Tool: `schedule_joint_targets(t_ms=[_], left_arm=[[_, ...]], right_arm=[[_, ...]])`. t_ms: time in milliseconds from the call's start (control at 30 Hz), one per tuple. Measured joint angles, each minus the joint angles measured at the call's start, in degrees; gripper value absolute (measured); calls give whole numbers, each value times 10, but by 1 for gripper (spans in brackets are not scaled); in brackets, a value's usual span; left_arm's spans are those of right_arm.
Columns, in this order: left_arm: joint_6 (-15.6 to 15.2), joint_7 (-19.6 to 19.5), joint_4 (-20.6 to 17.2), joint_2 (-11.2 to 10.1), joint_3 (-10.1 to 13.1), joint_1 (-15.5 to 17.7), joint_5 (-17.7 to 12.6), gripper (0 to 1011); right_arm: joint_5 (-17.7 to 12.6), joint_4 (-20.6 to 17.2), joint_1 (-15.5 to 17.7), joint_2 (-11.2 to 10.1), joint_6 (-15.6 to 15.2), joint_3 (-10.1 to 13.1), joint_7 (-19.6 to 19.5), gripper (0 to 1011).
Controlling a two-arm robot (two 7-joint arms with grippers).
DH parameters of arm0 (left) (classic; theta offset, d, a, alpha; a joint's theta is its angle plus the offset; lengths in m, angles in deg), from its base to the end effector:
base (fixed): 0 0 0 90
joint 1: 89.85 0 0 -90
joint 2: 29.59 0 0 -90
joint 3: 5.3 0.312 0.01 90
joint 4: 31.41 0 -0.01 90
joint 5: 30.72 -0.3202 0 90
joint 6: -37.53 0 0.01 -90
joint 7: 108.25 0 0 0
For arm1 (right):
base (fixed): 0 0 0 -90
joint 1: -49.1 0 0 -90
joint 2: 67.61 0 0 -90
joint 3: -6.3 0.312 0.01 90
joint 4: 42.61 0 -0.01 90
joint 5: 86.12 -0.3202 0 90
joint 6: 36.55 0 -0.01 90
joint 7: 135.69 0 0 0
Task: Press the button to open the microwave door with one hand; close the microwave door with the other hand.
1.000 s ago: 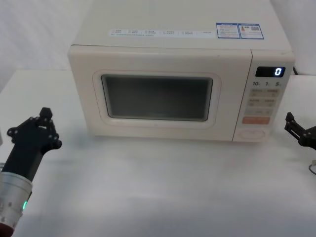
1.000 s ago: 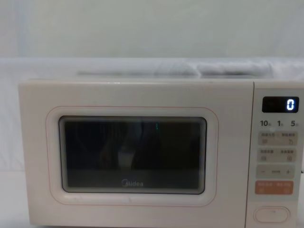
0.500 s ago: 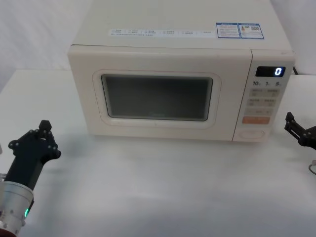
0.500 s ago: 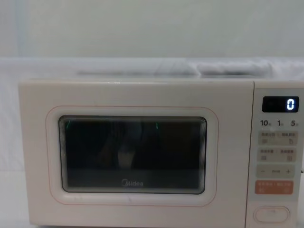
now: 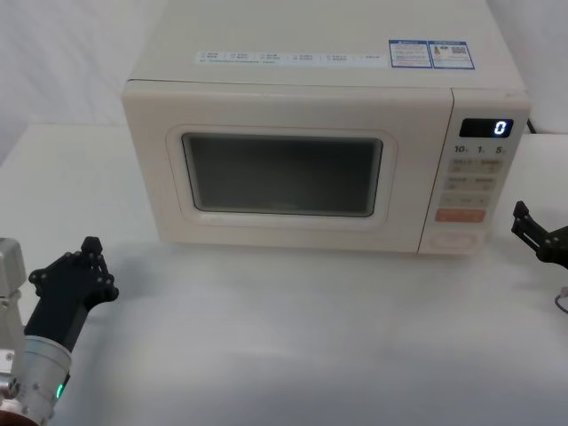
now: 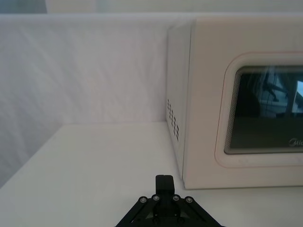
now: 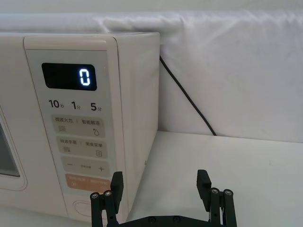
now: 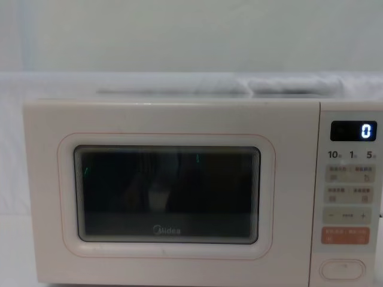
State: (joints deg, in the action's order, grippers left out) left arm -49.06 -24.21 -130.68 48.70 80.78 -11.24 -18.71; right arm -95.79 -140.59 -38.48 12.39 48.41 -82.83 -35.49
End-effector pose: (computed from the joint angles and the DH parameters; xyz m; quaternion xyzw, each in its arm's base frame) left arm 0.2790 0.0771 -0.3192 -0.0093 -0.0138 0.6815 0.7316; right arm 0.3267 -0.0530 -0.2859 0.0004 -0.0059 -0.6381 0.7699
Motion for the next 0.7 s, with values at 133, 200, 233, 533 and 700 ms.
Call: schedule_joint_targets(t_ms=[133,200,233,533,700], left_arm=[[-13,3,2,4,-2,2,-8,0],[-21,7,3,7,-4,3,-13,0],[-23,8,4,8,-4,3,-15,0],[-26,9,4,9,-5,4,-18,0],[-25,9,4,8,-4,4,-17,60]], right_arm=[[0,0,0,0,0,0,0,1002],[0,0,0,0,0,0,0,1002],[0,0,0,0,0,0,0,1002],[0,0,0,0,0,0,0,1002],[0,0,0,0,0,0,0,1002]])
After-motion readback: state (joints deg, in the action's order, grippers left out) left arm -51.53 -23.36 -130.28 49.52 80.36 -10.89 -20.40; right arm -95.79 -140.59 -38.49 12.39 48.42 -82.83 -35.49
